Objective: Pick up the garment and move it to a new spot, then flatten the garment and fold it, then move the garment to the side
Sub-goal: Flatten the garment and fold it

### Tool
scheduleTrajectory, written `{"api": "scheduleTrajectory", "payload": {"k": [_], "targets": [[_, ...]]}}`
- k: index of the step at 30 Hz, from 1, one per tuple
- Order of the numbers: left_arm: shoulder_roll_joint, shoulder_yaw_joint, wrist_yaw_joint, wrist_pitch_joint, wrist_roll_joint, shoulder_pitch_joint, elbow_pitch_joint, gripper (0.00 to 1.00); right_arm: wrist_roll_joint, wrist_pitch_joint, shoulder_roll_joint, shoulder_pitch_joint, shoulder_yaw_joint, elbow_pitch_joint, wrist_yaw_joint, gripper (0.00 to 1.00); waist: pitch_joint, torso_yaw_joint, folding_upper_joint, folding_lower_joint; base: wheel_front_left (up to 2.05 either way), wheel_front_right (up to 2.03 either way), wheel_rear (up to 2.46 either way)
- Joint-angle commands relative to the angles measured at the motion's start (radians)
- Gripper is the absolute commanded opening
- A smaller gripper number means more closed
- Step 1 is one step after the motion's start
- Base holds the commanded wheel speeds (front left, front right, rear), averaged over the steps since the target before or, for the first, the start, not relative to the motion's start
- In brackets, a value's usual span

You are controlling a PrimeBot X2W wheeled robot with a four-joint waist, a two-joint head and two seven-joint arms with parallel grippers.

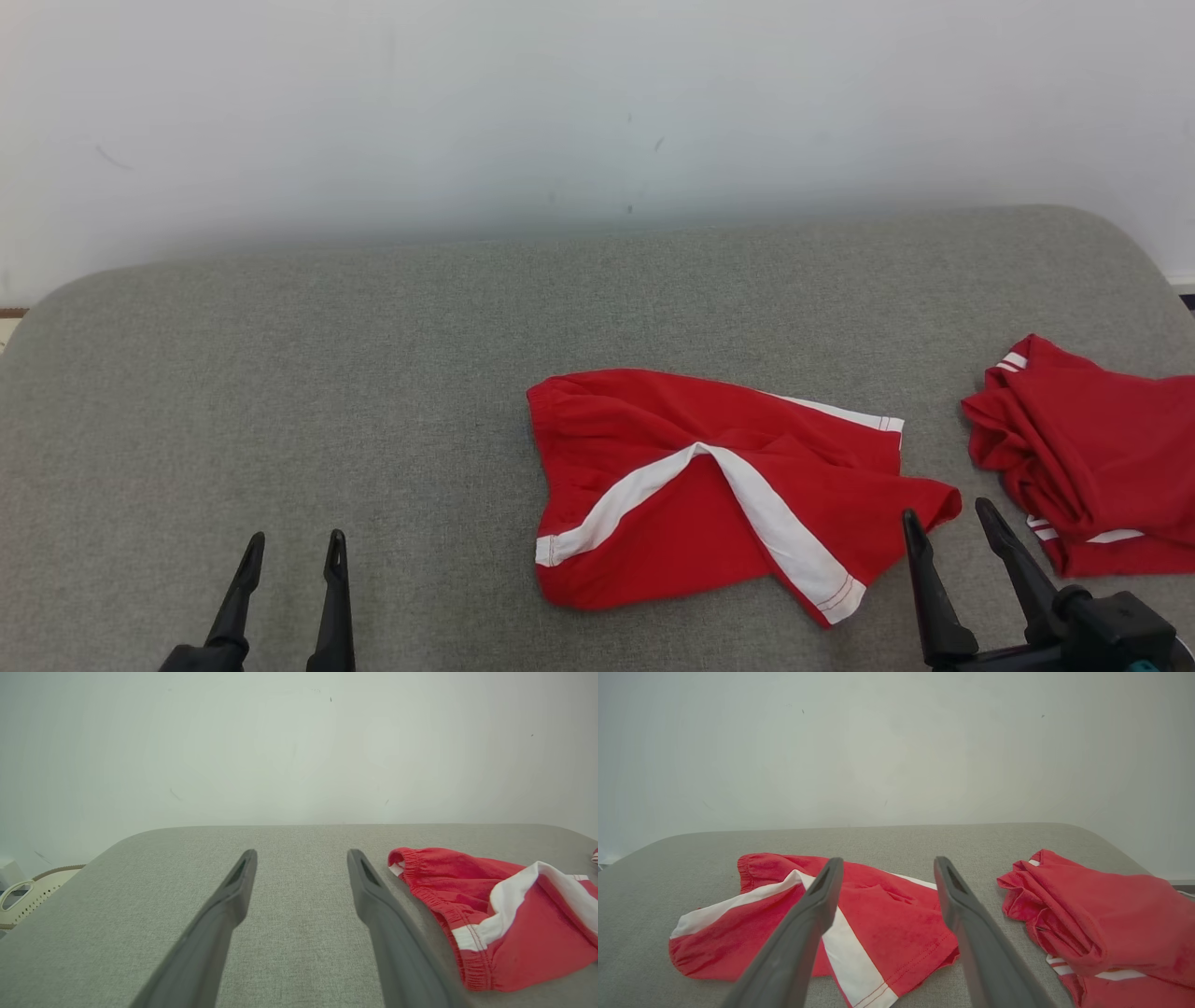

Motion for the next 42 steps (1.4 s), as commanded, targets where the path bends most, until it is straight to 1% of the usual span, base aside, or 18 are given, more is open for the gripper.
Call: {"api": "scheduleTrajectory", "payload": {"k": [1,12,17,20,23,24,26,27,31,32,34,36,42], "targets": [[0.005,0.001,0.001,0.003,-0.013,0.014,-0.003,1.00,0.000,0.005,0.004,0.010,0.001,-0.004,0.000,1.00,0.001,0.000,0.0001,0.0001,0.00,0.00,0.00],[0.011,-0.018,-0.007,0.012,-0.017,-0.001,-0.001,1.00,0.013,0.006,0.003,0.004,0.009,-0.003,0.000,1.00,0.006,0.007,0.0001,0.0001,0.00,0.00,0.00],[0.009,-0.063,-0.046,0.049,-0.026,-0.023,-0.009,1.00,0.033,0.032,-0.005,0.008,0.019,0.012,0.000,1.00,0.020,0.008,0.0001,0.0001,0.00,0.00,0.00],[-0.003,-0.111,-0.088,0.098,-0.045,-0.037,0.001,1.00,0.049,0.054,-0.012,0.014,0.036,0.032,0.000,1.00,0.037,0.005,0.0001,0.0001,0.00,0.00,0.00],[-0.016,-0.155,-0.130,0.179,-0.087,-0.047,0.019,1.00,0.074,0.084,-0.023,0.021,0.056,0.062,0.000,1.00,0.059,-0.003,0.0001,0.0001,0.00,0.00,0.00],[-0.024,-0.178,-0.150,0.228,-0.103,-0.057,0.020,1.00,0.090,0.104,-0.031,0.021,0.074,0.083,0.000,1.00,0.075,-0.010,0.0001,0.0001,0.00,0.00,0.00],[-0.025,-0.198,-0.167,0.270,-0.119,-0.069,0.021,1.00,0.107,0.120,-0.037,0.020,0.090,0.103,0.000,1.00,0.092,-0.015,0.0001,0.0001,0.00,0.00,0.00],[-0.025,-0.198,-0.167,0.270,-0.119,-0.069,0.021,1.00,0.107,0.120,-0.037,0.020,0.090,0.103,0.000,1.00,0.092,-0.015,0.0001,0.0001,0.00,0.00,0.00],[-0.029,-0.219,-0.193,0.314,-0.139,-0.099,0.020,1.00,0.141,0.147,-0.050,0.008,0.114,0.146,0.000,1.00,0.129,-0.024,0.0001,0.0001,0.00,0.00,0.00],[-0.029,-0.221,-0.193,0.318,-0.137,-0.108,0.020,1.00,0.144,0.149,-0.055,0.004,0.116,0.156,0.000,1.00,0.136,-0.025,0.0001,0.0001,0.00,0.00,0.00],[-0.030,-0.227,-0.201,0.328,-0.140,-0.126,0.019,1.00,0.155,0.137,-0.057,-0.015,0.119,0.168,0.000,1.00,0.153,-0.026,0.0001,0.0001,0.00,0.00,0.00],[-0.030,-0.226,-0.198,0.331,-0.136,-0.143,0.019,1.00,0.161,0.125,-0.058,-0.029,0.125,0.182,0.000,1.00,0.169,-0.029,0.0001,0.0001,0.00,0.00,0.00],[-0.035,-0.229,-0.208,0.334,-0.142,-0.188,0.032,1.00,0.178,0.089,-0.058,-0.090,0.156,0.232,0.000,1.00,0.207,-0.029,0.0001,0.0001,0.00,0.00,0.00]]}}
